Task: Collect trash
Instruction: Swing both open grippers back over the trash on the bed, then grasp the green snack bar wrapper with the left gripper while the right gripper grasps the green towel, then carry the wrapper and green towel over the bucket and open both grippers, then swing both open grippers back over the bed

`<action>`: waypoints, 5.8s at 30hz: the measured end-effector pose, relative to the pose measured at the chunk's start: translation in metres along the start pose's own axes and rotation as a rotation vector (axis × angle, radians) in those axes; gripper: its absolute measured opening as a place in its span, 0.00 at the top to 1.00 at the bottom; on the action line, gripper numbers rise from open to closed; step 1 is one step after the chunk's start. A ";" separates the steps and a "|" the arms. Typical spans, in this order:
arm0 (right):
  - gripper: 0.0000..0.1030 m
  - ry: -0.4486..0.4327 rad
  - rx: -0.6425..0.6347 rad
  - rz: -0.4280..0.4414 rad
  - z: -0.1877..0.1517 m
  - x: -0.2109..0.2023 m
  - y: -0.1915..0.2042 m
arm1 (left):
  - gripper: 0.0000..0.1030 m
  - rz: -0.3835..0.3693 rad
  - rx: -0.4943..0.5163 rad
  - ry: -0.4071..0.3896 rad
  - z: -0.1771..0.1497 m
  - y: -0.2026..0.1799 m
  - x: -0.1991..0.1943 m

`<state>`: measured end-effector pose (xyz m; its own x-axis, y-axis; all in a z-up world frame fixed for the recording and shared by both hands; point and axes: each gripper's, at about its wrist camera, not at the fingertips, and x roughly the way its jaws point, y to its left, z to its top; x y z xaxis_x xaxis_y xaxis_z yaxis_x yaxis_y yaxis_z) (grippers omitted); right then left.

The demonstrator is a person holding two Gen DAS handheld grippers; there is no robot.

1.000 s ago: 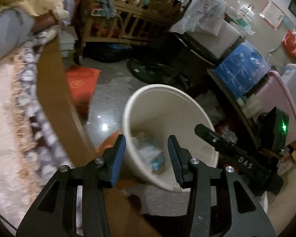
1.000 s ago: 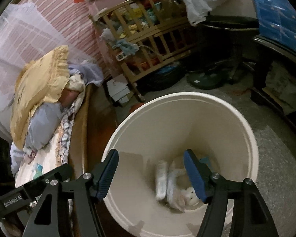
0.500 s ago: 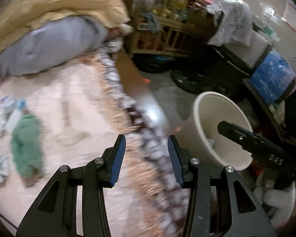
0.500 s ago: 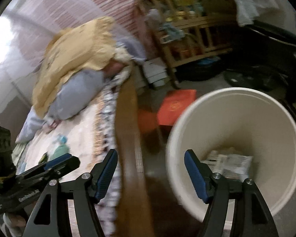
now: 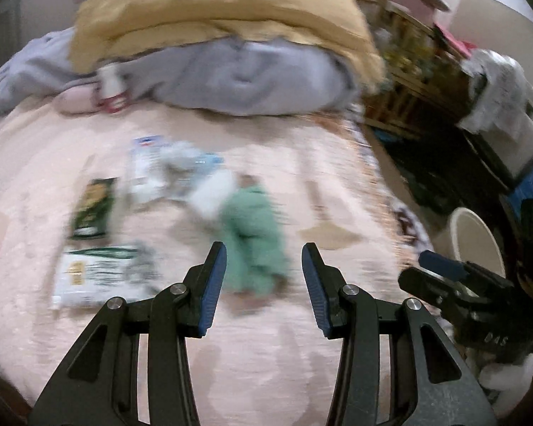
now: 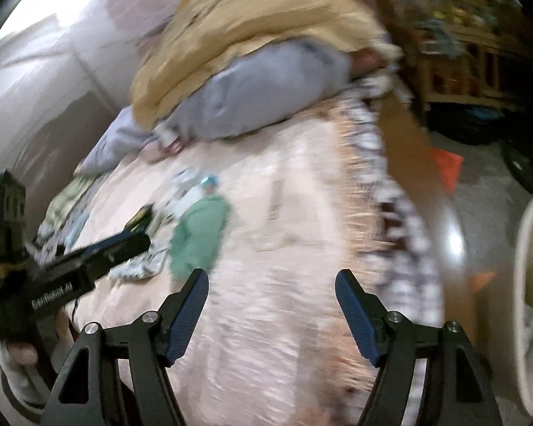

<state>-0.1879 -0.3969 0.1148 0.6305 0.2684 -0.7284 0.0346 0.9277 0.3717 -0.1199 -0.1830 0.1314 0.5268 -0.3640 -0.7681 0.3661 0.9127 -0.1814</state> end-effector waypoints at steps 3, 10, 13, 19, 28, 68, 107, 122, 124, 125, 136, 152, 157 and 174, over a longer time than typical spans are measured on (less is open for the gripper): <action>0.31 0.022 -0.050 0.026 0.004 0.018 0.023 | 0.59 0.036 -0.052 -0.003 -0.001 0.037 -0.004; 0.30 0.048 -0.120 0.062 0.022 0.061 0.065 | 0.59 0.110 -0.144 -0.006 -0.002 0.105 -0.009; 0.30 0.073 -0.138 0.050 0.027 0.082 0.074 | 0.53 0.123 -0.190 0.008 0.001 0.131 -0.003; 0.30 0.101 -0.140 0.037 0.032 0.117 0.080 | 0.52 0.146 -0.237 0.032 0.013 0.160 0.025; 0.43 0.145 -0.146 0.042 0.034 0.158 0.077 | 0.81 0.106 -0.271 0.095 0.030 0.173 0.083; 0.60 -0.123 -0.009 -0.037 -0.019 -0.062 -0.019 | 0.90 -0.211 0.111 -0.002 -0.019 -0.102 0.000; 0.60 -0.231 0.324 -0.333 -0.058 -0.172 -0.214 | 0.90 -0.441 0.336 0.133 -0.028 -0.307 0.062; 0.59 -0.247 0.414 -0.371 -0.073 -0.175 -0.250 | 0.90 -0.509 0.347 0.204 -0.035 -0.346 0.095; 0.59 -0.246 0.427 -0.373 -0.074 -0.176 -0.254 | 0.90 -0.516 0.345 0.207 -0.036 -0.348 0.098; 0.59 -0.246 0.430 -0.375 -0.074 -0.176 -0.255 | 0.90 -0.517 0.346 0.206 -0.036 -0.350 0.099; 0.52 -0.255 0.429 -0.389 -0.071 -0.174 -0.256 | 0.61 -0.514 0.338 0.196 -0.036 -0.346 0.100; 0.51 -0.214 0.329 -0.331 -0.057 -0.151 -0.228 | 0.61 -0.360 0.305 0.113 -0.027 -0.278 0.070; 0.51 -0.178 0.278 -0.263 -0.046 -0.129 -0.204 | 0.61 -0.286 0.255 0.088 -0.022 -0.232 0.057; 0.36 0.024 -0.007 -0.026 -0.008 -0.013 -0.048 | 0.61 -0.057 0.011 0.034 -0.010 -0.040 0.023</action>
<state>-0.2035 -0.4429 0.1019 0.6109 0.2500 -0.7512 0.0455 0.9362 0.3486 -0.1299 -0.2261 0.1146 0.4790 -0.4083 -0.7771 0.4033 0.8887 -0.2183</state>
